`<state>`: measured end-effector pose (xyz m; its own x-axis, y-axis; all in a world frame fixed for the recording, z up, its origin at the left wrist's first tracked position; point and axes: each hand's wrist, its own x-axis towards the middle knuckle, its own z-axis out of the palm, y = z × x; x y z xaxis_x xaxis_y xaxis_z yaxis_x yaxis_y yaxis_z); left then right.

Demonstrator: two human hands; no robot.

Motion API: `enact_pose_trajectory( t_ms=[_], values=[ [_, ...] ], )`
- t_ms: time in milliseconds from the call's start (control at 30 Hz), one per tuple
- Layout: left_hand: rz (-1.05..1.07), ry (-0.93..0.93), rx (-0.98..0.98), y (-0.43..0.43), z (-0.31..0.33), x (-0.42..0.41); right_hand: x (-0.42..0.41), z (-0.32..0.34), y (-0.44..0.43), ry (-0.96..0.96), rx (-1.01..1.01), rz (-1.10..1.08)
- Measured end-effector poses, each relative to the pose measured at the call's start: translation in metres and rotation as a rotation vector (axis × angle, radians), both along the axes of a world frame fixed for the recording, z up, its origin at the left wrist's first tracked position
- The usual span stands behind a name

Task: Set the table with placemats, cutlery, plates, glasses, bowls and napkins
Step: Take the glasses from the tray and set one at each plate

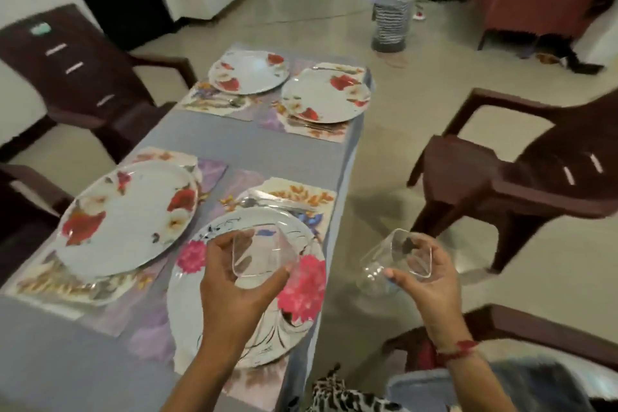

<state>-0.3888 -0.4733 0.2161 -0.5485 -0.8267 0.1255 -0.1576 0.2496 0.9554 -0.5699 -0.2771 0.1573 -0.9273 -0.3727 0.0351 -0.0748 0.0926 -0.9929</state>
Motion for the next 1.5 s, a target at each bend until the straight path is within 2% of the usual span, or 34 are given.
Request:
enact_pose_trajectory(
  t_ms=[200,367,533,800,933,1200,1500],
  values=[
    [0.363,0.091,0.049,-0.018,0.006,0.062,-0.013,0.035,-0.099,0.075,0.037,0.343],
    [0.641,0.091,0.058,-0.022,-0.004,0.088,-0.034,0.036,-0.175,0.098,0.070,0.561],
    [0.837,0.064,0.068,-0.022,-0.016,0.064,-0.071,0.019,-0.237,0.131,0.107,0.782],
    [1.199,0.011,0.058,-0.036,-0.034,-0.023,-0.158,-0.014,-0.342,0.082,0.101,1.132],
    [1.283,-0.022,0.037,-0.027,-0.023,-0.058,-0.175,-0.022,-0.374,0.083,0.075,1.230],
    [1.395,-0.088,-0.022,-0.015,-0.004,-0.077,-0.142,-0.034,-0.424,0.102,0.083,1.373],
    [1.335,-0.030,0.009,-0.032,-0.002,-0.057,-0.128,-0.039,-0.437,0.195,0.147,1.408]
  ],
)
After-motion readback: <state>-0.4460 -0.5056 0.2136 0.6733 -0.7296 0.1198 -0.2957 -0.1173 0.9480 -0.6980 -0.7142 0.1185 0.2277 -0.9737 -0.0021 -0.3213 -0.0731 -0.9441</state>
